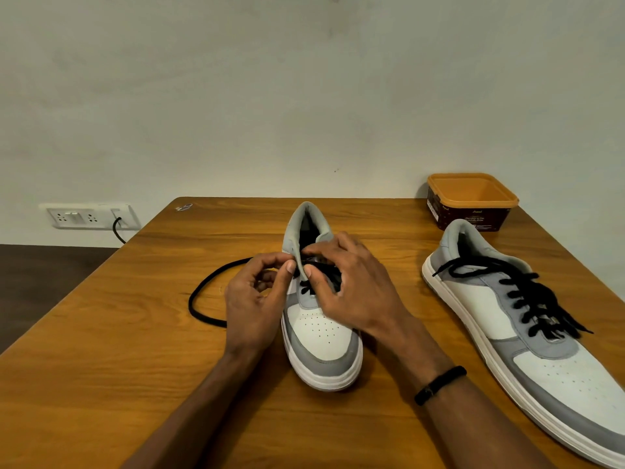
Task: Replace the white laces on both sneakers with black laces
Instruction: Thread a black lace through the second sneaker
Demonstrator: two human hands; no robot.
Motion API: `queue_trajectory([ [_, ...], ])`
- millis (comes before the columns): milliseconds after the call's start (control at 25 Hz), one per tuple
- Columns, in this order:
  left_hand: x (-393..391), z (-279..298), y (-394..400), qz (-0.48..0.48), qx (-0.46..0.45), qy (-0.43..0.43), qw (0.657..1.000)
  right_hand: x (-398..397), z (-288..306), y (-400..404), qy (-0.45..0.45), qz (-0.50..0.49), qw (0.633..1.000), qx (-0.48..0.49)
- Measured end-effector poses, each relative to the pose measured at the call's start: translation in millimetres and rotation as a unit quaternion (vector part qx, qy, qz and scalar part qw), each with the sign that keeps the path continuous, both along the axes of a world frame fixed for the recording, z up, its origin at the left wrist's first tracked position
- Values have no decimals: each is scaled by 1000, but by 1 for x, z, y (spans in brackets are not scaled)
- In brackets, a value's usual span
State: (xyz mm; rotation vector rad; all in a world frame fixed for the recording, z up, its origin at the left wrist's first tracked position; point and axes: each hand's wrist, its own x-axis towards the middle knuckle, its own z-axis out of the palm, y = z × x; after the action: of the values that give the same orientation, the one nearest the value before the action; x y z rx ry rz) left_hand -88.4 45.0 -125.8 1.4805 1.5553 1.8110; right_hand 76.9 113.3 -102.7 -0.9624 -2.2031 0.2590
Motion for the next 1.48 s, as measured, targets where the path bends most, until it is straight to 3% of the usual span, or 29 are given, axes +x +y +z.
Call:
queue_trajectory([
  [120,-2,1,1,-6,-13,23,1000,8,1,3,-29,-1,998,60],
  [360,-8,6,-3,4,9,58,998,11,1,5,-21,-1,997,73],
  [560,-22,10,-2,68,28,-75,994,13,-1,8,-2,2,997,83],
  [640,-30,14,-1,125,20,-166,978,13,-1,8,6,5,997,83],
  [720,-33,15,-3,180,22,-193,964,13,-2,9,15,8,996,83],
  [760,-31,16,-6,199,36,-156,967,14,-2,9,20,9,996,82],
  [840,-24,14,-11,207,67,8,976,13,-4,9,26,8,997,76],
  [960,-19,6,-8,168,31,275,946,12,-5,9,30,6,997,72],
  [1040,-17,3,-4,137,12,319,938,12,-6,9,34,5,997,71],
  [1160,-23,1,-4,162,30,294,942,12,-6,9,31,5,997,72],
  [1280,-35,4,-4,263,21,204,943,13,-8,10,27,0,997,71],
  [1400,-50,6,-6,371,-43,76,924,12,-8,10,31,3,997,73],
  [1480,-55,11,-8,403,-59,44,912,12,-9,10,35,5,997,73],
])
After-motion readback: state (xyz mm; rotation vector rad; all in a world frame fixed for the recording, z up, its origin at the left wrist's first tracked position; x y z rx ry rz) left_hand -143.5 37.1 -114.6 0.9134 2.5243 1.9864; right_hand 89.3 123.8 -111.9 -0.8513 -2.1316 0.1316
